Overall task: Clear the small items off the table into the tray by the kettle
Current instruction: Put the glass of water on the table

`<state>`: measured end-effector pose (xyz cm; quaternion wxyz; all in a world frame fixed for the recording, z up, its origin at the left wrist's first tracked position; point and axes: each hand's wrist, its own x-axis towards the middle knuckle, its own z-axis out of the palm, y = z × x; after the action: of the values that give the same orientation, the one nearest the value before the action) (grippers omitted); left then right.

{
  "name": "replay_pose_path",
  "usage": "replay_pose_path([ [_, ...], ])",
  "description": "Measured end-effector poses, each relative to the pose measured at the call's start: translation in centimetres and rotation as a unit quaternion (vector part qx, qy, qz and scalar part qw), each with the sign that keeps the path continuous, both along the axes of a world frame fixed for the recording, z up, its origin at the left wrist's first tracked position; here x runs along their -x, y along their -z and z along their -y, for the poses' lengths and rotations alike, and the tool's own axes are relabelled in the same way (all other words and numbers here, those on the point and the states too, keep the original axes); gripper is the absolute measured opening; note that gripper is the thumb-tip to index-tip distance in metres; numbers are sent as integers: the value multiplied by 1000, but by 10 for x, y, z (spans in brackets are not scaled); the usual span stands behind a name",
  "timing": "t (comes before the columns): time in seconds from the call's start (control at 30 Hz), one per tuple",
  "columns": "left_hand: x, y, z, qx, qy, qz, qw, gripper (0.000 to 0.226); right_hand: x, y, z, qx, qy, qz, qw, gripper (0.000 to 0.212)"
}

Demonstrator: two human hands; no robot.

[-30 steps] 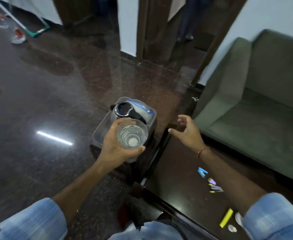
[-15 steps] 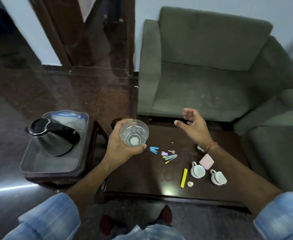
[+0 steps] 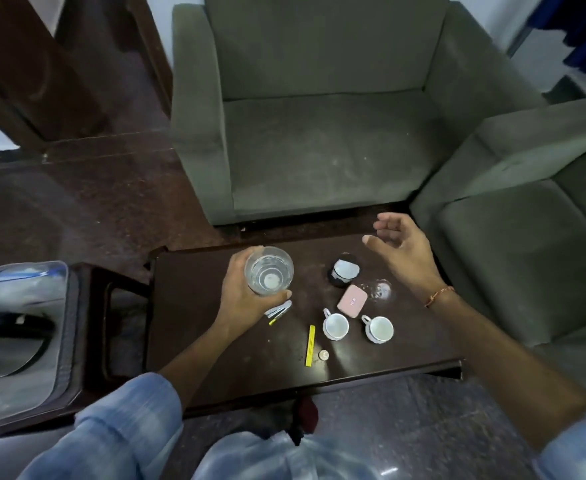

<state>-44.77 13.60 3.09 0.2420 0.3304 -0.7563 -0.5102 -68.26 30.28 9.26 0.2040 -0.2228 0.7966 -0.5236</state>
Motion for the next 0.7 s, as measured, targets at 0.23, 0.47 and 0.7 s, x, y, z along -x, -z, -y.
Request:
replay_pose_path([
  [0.23, 52, 49, 17, -27, 29, 56, 998, 81, 17, 23, -2, 7, 44, 12, 999, 37],
  [0.47, 98, 99, 26, -43, 63, 84, 993, 73, 31, 41, -7, 26, 94, 53, 994, 36],
  [0.7, 131, 177, 30, -35, 104, 172, 979, 66, 47, 101, -54, 12, 137, 102, 985, 33],
])
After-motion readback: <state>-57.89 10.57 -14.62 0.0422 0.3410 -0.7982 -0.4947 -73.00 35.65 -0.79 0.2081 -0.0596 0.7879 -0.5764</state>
